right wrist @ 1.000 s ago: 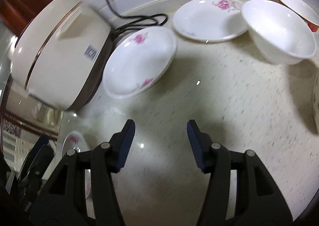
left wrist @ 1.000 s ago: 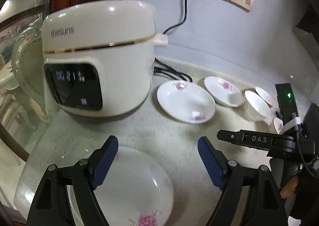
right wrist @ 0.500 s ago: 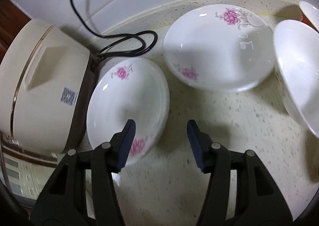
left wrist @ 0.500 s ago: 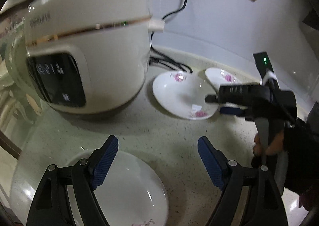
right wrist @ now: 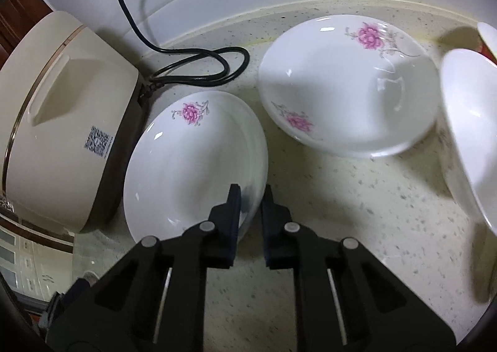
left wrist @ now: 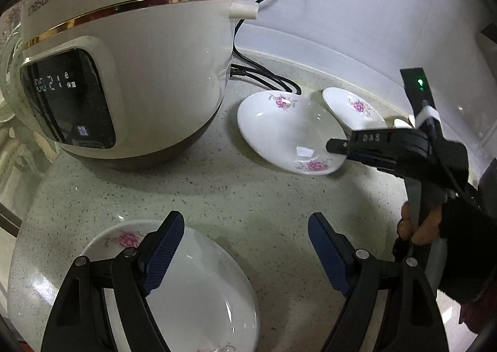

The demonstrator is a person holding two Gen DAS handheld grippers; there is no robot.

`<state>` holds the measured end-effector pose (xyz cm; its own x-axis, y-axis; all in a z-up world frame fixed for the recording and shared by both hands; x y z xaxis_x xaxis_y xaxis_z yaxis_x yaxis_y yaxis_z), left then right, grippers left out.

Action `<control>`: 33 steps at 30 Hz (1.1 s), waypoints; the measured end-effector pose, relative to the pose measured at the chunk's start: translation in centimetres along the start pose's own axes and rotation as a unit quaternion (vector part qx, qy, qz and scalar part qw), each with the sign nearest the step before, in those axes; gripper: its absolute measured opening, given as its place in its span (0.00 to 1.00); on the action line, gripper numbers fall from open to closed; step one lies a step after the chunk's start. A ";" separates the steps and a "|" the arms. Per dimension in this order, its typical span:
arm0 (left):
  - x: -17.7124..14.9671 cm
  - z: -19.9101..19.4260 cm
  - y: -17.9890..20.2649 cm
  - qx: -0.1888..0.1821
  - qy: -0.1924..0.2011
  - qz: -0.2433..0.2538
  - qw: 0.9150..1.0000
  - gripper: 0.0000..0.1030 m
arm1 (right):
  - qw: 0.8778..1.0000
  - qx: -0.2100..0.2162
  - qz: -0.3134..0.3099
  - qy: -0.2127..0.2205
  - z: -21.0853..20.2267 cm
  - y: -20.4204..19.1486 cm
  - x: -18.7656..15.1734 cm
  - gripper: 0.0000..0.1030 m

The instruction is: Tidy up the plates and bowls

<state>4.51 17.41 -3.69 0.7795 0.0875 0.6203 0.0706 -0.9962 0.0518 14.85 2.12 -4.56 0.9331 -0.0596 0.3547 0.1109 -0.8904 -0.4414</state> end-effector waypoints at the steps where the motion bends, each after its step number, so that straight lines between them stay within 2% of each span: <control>1: 0.1 0.0 0.1 -0.002 -0.001 -0.001 1.000 0.80 | 1.000 0.000 -0.002 0.000 -0.2 0.2 -0.3 0.15; 7: 0.9 0.6 1.3 -0.018 -0.017 0.003 1.000 0.80 | 1.000 0.002 -0.003 -0.002 -2.5 2.4 -2.8 0.15; 14: 1.5 2.5 4.5 -0.051 -0.057 0.026 0.997 0.80 | 1.000 -0.003 0.000 0.000 -5.7 5.6 -5.9 0.15; 21: 1.1 5.4 7.4 -0.071 -0.098 0.024 0.992 0.80 | 1.000 -0.009 0.017 0.007 -8.4 8.8 -8.0 0.15; 25: 1.0 6.8 9.7 -0.067 -0.107 0.060 0.990 0.80 | 1.000 -0.012 0.023 0.009 -9.6 10.3 -8.7 0.15; 30: 0.1 7.8 11.1 -0.059 -0.121 0.074 0.988 0.80 | 0.999 -0.013 0.037 0.014 -11.2 12.4 -9.6 0.15; 33: -0.2 7.8 12.4 -0.054 -0.116 0.101 0.987 0.80 | 0.999 -0.013 0.047 0.016 -12.0 13.6 -10.0 0.15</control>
<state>10.14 5.11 -9.29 0.8935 -0.1264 0.4310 -0.1573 -0.9869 0.0367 2.91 -14.79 -4.21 0.9274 -0.1578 0.3392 0.0135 -0.8919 -0.4519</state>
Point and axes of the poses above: each gripper's, at about its wrist camera, not at the fingertips, and z roughly the way its jaws point, y to its right, x to its top, the point moved 10 cm from there along z, roughly the way its jaws point, and after that the axes turned 12 degrees about z, right-handed, at the moved point
